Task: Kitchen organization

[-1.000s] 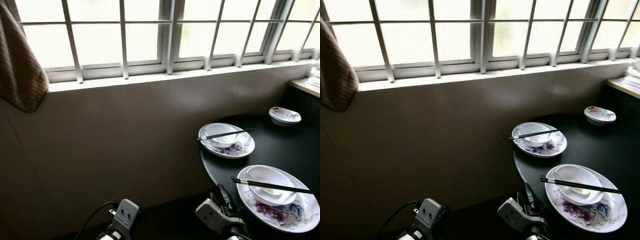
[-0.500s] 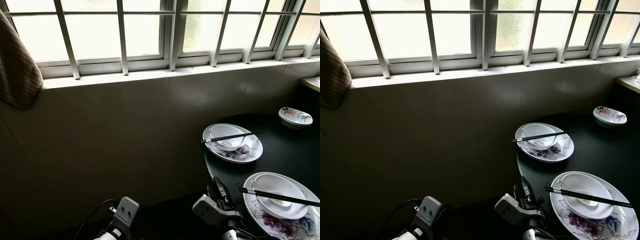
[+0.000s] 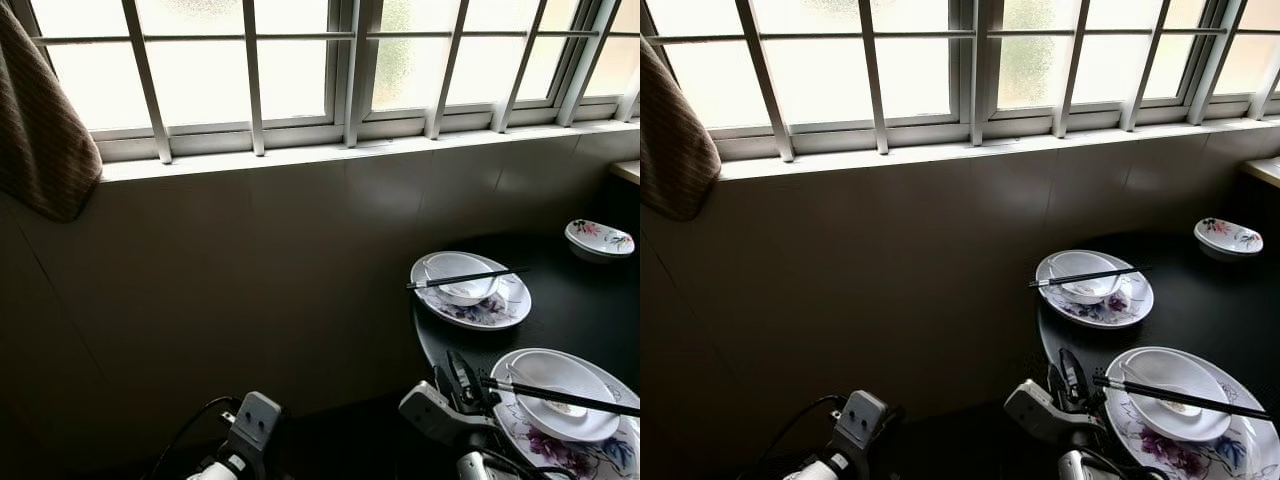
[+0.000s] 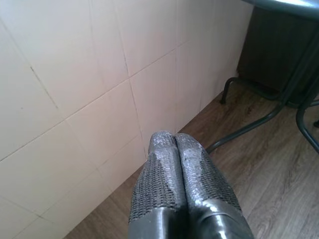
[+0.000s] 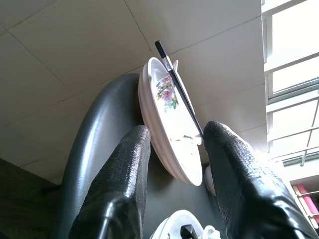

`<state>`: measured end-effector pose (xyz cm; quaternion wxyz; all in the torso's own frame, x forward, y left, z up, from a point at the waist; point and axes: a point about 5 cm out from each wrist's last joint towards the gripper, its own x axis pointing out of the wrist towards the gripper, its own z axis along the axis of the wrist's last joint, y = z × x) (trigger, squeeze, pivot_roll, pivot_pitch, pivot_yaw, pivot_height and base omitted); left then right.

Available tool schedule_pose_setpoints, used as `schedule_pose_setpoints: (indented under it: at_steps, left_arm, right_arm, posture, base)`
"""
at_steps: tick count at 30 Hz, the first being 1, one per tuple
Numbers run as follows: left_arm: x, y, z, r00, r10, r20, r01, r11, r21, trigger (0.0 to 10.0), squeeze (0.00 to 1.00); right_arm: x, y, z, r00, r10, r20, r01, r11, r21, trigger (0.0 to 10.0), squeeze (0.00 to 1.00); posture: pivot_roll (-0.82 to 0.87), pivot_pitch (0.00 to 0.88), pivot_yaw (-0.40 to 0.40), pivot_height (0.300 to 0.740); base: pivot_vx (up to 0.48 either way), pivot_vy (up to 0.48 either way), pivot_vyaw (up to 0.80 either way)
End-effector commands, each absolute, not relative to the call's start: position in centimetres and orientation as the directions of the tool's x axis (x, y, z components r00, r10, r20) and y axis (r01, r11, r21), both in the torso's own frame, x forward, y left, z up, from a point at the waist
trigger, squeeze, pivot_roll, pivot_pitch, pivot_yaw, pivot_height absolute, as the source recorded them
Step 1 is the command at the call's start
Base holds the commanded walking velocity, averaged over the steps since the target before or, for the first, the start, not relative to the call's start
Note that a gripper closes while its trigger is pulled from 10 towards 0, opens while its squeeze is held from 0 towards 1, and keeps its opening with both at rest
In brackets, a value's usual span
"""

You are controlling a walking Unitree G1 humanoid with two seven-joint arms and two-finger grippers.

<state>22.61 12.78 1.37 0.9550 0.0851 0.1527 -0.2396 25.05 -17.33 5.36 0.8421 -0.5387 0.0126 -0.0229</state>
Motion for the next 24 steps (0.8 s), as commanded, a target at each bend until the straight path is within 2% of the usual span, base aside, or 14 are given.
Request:
schedule_pose_setpoints:
  at_steps: [1,5,6,8,9,19,24]
  left_arm:
    - [22.7,12.8,1.2,0.835,-0.432,-0.339,0.484,0.871,0.083,10.0,0.0]
    - [22.8,12.8,1.2,0.836,-0.432,-0.338,0.484,0.871,0.082,10.0,0.0]
    - [22.8,12.8,1.3,0.836,-0.432,-0.338,0.483,0.872,0.082,10.0,0.0]
    - [22.8,12.8,1.3,0.837,-0.432,-0.337,0.483,0.872,0.082,10.0,0.0]
    - [22.9,12.8,1.3,0.837,-0.432,-0.337,0.483,0.872,0.082,10.0,0.0]
    - [23.1,12.6,1.3,0.839,-0.431,-0.334,0.481,0.873,0.083,10.0,0.0]
    - [23.3,12.5,1.3,0.839,-0.431,-0.331,0.481,0.873,0.081,10.0,0.0]
  right_arm:
    - [25.3,-18.7,5.4,0.994,-0.111,-0.017,0.034,0.442,-0.896,10.0,0.0]
    - [25.4,-19.2,5.5,0.99,-0.136,-0.024,0.043,0.469,-0.882,10.0,0.01]
    - [25.4,-19.3,5.5,0.99,-0.138,-0.029,0.042,0.488,-0.872,10.0,0.9]
    - [25.4,-19.3,5.5,0.99,-0.139,-0.033,0.041,0.502,-0.864,10.0,0.9]
    - [25.4,-19.4,5.5,0.989,-0.141,-0.039,0.039,0.514,-0.857,10.0,1.0]
    - [25.7,-19.6,5.2,0.989,-0.135,-0.058,0.021,0.523,-0.852,10.0,1.0]
    - [25.7,-20.5,5.2,0.98,-0.193,-0.045,0.05,0.462,-0.886,10.0,1.0]
  posture:
    - [0.01,0.0,-0.006,0.74]
    - [0.01,0.0,-0.007,0.74]
    - [0.01,0.0,-0.008,0.74]
    - [0.01,0.0,-0.008,0.74]
    - [0.01,0.0,-0.009,0.74]
    - [0.01,0.0,-0.013,0.74]
    - [0.01,0.0,-0.014,0.74]
  base:
    - [0.0,0.0,0.0]
    - [0.0,0.0,0.0]
    - [0.0,0.0,0.0]
    - [0.0,0.0,0.0]
    - [0.0,0.0,0.0]
    - [0.0,0.0,0.0]
    - [0.0,0.0,0.0]
